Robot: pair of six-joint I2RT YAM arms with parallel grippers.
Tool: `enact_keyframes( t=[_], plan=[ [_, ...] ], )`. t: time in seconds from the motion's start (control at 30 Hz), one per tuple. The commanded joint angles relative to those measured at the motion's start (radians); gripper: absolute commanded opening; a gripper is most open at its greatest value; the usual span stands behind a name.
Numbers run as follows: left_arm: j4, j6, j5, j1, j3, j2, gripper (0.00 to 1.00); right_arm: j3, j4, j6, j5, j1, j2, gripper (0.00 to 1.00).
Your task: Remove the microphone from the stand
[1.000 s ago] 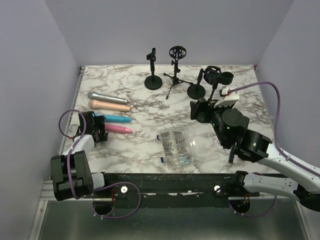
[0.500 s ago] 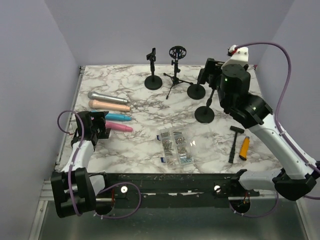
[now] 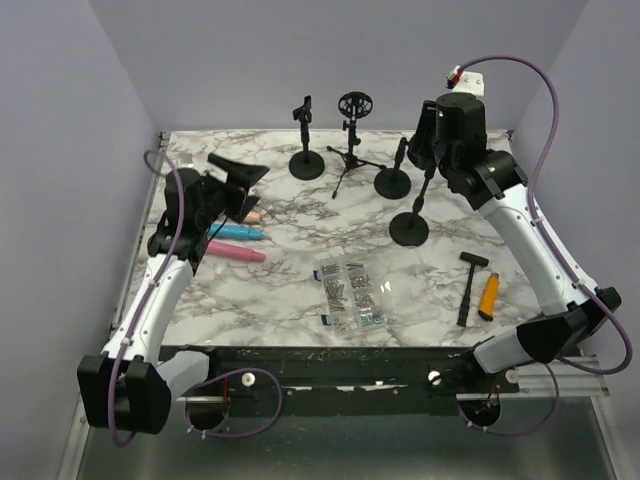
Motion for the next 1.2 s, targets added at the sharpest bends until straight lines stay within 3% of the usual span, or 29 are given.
enact_keyframes(
  t=[0.0,0.07,0.13,0.3,0.5,0.8,0.93,1.17],
  plan=[
    [-0.02,0.315,0.111,-0.143,0.302,0.116,0.89,-0.036,-0.034,0.005,0.008,-0.016,-0.013,0.52],
    [-0.118,0.459,0.102,-0.2,0.421,0.178,0.89,-0.094,-0.011,0.001,0.009,-0.033,-0.026,0.5],
    [-0.111,0.524,0.132,-0.23,0.446,0.203,0.88,-0.15,0.013,0.001,-0.011,-0.058,-0.032,0.48],
    [-0.064,0.568,0.208,-0.237,0.382,0.189,0.88,-0.291,0.022,0.038,-0.05,-0.073,-0.045,0.39],
    [-0.039,0.612,0.19,-0.239,0.346,0.139,0.88,-0.511,0.079,0.087,-0.115,-0.073,-0.06,0.38],
    [-0.013,0.589,0.229,-0.24,0.334,0.152,0.87,-0.646,0.129,0.136,-0.17,-0.073,-0.051,0.37],
    [-0.012,0.614,0.217,-0.241,0.333,0.137,0.88,-0.554,0.122,0.102,-0.227,-0.071,-0.025,0.46],
    [-0.046,0.68,0.155,-0.241,0.342,0.128,0.88,-0.295,0.063,0.07,-0.229,-0.071,-0.057,0.78]
  ],
)
